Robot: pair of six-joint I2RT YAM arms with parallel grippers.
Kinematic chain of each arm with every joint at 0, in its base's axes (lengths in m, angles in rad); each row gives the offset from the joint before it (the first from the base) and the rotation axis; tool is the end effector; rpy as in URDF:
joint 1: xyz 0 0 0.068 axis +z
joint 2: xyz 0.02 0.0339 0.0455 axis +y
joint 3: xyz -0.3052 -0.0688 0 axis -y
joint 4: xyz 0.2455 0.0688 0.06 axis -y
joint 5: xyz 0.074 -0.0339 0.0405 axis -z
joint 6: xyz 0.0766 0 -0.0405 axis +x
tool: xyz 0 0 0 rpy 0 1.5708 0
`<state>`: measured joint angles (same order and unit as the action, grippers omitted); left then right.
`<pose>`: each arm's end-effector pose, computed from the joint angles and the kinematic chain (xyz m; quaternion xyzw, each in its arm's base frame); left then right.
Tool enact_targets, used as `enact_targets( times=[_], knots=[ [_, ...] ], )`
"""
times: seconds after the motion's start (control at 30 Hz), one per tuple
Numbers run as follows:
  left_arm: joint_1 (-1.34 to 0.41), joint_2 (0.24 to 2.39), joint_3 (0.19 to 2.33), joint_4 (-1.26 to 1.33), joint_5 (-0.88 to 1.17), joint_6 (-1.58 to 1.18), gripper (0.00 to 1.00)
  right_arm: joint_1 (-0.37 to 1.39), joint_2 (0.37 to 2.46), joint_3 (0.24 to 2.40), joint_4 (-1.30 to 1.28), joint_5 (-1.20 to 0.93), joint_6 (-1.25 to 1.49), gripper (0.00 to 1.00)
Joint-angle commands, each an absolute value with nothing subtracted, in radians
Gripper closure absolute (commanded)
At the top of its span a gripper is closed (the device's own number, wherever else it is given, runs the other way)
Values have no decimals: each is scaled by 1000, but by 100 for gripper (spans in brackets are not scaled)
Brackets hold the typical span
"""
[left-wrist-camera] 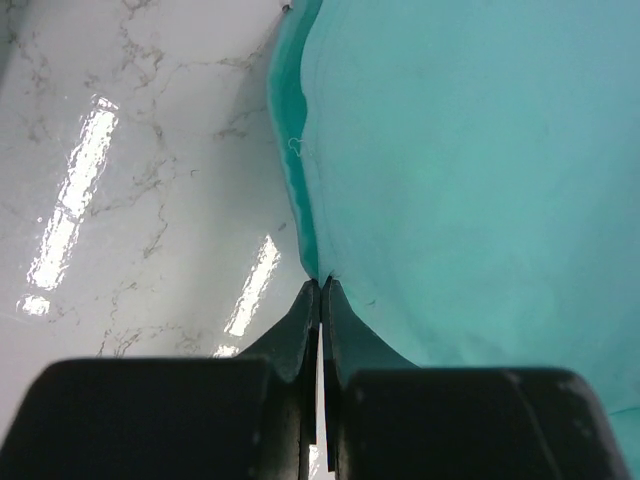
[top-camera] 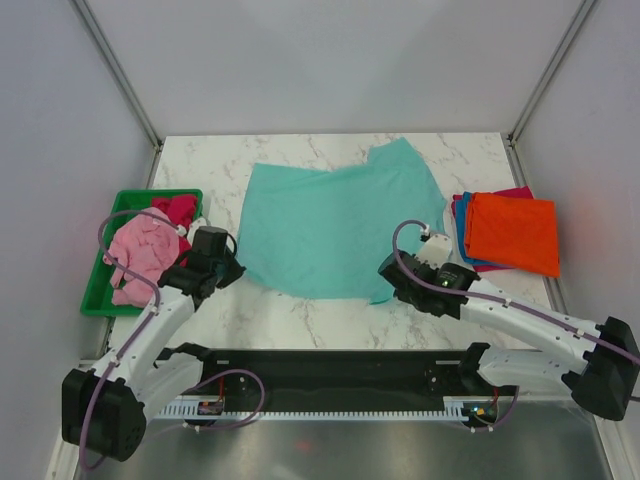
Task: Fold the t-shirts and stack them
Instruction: Fold the tshirt
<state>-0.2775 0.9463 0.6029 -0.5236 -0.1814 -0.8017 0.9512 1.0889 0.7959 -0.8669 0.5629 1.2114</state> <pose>0.1861 -0.0386 0.2211 -0.2724 0.8948 -0.1034 0.3382 0.1415 0.1280 0.2432 0.1782 0.9252 0.0451 0.3321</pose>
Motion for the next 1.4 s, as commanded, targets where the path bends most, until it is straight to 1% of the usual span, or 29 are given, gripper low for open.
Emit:
enact_targets(
  times=[0.0, 0.23, 0.6, 0.7, 0.9, 1.07, 1.37],
  knots=[
    [-281, 954, 673, -575, -206, -755, 98, 856, 1106, 859, -859, 624, 1043, 100],
    [-279, 1074, 851, -598, -229, -710, 98, 723, 1189, 926, -758, 585, 876, 100],
    [-270, 1414, 1063, -600, -299, -641, 98, 483, 1385, 1086, -634, 479, 634, 100],
    [-252, 1460, 1110, -598, -299, -641, 98, 445, 1449, 1135, -624, 442, 598, 100],
    [-203, 1572, 1181, -597, -291, -630, 98, 410, 1557, 1201, -601, 397, 571, 100],
    [-193, 1678, 1233, -598, -281, -621, 98, 388, 1644, 1261, -592, 382, 548, 100],
    [-181, 1796, 1322, -598, -255, -614, 98, 342, 1756, 1342, -594, 379, 518, 100]
  ],
)
